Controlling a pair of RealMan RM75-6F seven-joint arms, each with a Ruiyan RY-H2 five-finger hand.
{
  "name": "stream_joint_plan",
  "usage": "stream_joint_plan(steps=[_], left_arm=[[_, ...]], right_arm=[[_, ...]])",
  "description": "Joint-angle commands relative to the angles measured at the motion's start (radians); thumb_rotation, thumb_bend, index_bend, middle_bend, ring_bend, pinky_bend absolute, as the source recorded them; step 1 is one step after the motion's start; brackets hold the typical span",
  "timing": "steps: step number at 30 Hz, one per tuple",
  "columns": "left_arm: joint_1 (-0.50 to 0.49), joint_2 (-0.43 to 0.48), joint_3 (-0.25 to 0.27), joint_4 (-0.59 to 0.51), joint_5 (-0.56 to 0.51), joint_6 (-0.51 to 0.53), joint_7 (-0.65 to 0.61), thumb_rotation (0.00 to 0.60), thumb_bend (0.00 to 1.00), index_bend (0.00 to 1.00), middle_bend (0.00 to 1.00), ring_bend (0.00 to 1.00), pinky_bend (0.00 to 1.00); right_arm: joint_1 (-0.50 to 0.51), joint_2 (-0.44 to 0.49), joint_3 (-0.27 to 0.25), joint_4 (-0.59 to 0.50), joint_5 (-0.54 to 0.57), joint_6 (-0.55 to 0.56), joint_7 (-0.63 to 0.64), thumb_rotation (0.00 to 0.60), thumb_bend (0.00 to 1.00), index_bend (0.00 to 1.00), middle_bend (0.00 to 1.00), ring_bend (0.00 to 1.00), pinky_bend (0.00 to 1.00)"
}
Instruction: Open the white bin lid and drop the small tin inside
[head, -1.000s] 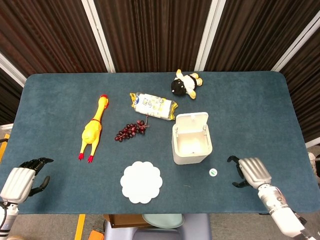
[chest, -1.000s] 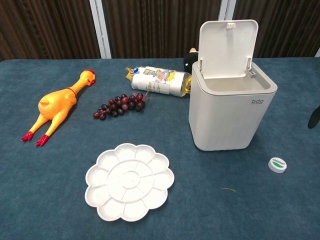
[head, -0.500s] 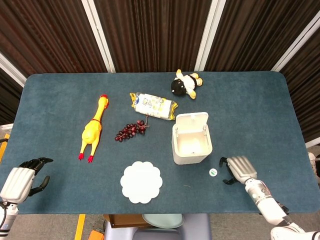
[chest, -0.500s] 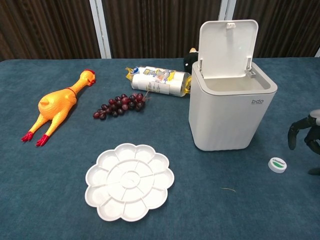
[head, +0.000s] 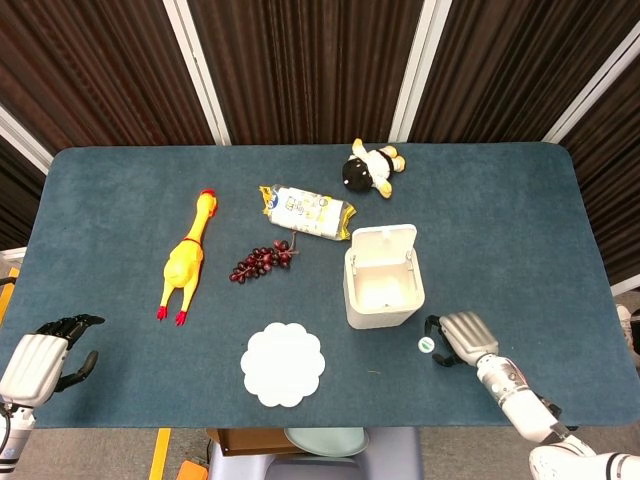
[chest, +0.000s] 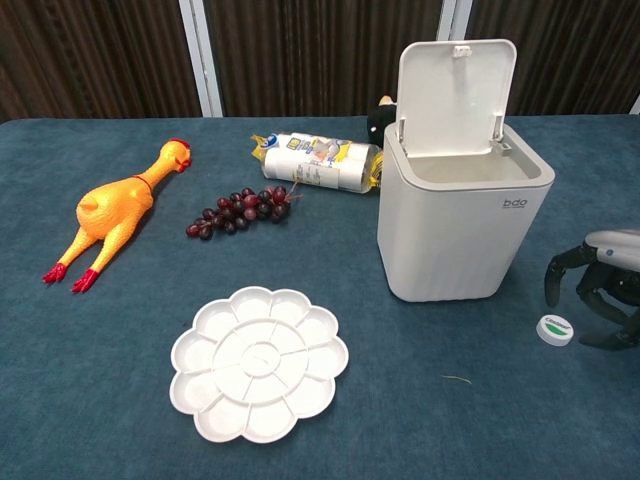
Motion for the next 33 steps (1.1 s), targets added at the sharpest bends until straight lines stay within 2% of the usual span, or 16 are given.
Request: stream_joint_plan(steps=[1,16,33], left_arm=[[0.001,0.0,0.0,0.0,-0.001,0.001,-0.001,0.6,0.44,0.28,0.31,0.33,0.43],[0.001,0.0,-0.001,0.001,-0.001,0.002,-0.005,0.6,0.44,0.29,0.31,0.33,0.43],[0.002,0.003,-0.002,-0.001,0.002,0.008,-0.007,0.6,0.44,0.29,0.31,0.33,0.43]], right_arm=[[0.002,-0.005,0.0,0.007,0.001,-0.002,0.001,0.6,0.36,0.52,0.87,0.94,0.88],[0.015,-0.033,-0.002,0.037,0.011,-0.021,0.007,0.6,0.36,0.52,0.87,0.94,0.88],[0.013,-0.065,-0.006,0.071,0.011,-0.008,0.0,0.6,0.37,0.58,0.87,0.94,0.88]])
